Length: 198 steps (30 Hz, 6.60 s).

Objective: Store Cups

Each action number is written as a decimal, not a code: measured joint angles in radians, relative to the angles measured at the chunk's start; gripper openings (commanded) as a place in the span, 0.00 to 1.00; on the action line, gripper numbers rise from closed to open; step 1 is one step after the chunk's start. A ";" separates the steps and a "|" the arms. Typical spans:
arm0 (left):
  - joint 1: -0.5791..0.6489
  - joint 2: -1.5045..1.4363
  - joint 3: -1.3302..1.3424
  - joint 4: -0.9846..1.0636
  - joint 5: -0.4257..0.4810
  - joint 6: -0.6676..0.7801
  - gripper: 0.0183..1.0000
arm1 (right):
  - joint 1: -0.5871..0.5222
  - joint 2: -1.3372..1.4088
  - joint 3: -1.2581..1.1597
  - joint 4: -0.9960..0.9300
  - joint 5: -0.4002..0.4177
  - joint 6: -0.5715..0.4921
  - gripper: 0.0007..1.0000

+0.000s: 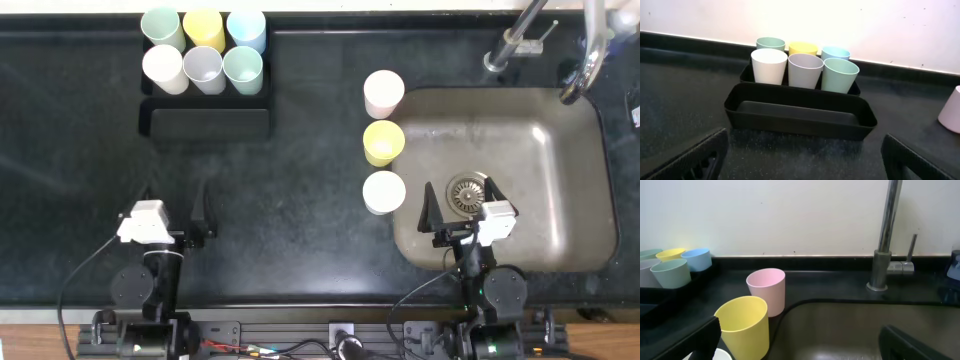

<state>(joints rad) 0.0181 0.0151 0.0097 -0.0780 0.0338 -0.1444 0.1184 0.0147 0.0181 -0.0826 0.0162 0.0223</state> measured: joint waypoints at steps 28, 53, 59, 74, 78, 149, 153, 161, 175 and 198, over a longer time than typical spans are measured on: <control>-0.272 0.788 0.997 -0.467 -0.083 -0.177 1.00 | 0.000 0.000 0.000 0.000 0.000 0.000 1.00; -0.694 2.315 2.488 -1.151 -0.101 -0.329 0.97 | 0.000 0.000 0.000 0.000 0.000 0.000 1.00; -0.694 2.471 2.580 -1.164 -0.113 -0.354 0.90 | 0.000 0.000 0.000 0.000 0.000 0.000 1.00; -0.693 2.510 2.607 -1.190 -0.172 -0.435 0.66 | 0.000 0.000 0.000 0.000 0.000 0.000 1.00; -0.693 2.511 2.607 -1.175 -0.177 -0.443 0.58 | 0.000 0.000 0.000 0.000 0.000 0.000 1.00; 0.108 1.460 1.432 -0.967 -0.271 -0.481 0.02 | 0.000 0.000 0.000 0.000 0.000 0.000 1.00; 0.108 1.522 1.421 -0.948 -0.239 -0.477 0.02 | 0.000 0.000 0.000 0.000 0.000 0.000 1.00; 0.108 1.626 1.419 -0.911 -0.220 -0.474 0.02 | 0.000 0.000 0.000 0.000 0.000 0.000 1.00; 0.108 1.728 1.418 -0.813 -0.216 -0.473 0.02 | 0.000 0.000 0.000 0.000 0.000 0.000 1.00; 0.108 1.764 1.418 -0.762 -0.211 -0.459 0.22 | 0.000 0.000 0.000 0.000 0.000 0.000 1.00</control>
<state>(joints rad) 0.1265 1.7794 1.4281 -0.8402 -0.1768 -0.6037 0.1188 0.0147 0.0181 -0.0822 0.0162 0.0223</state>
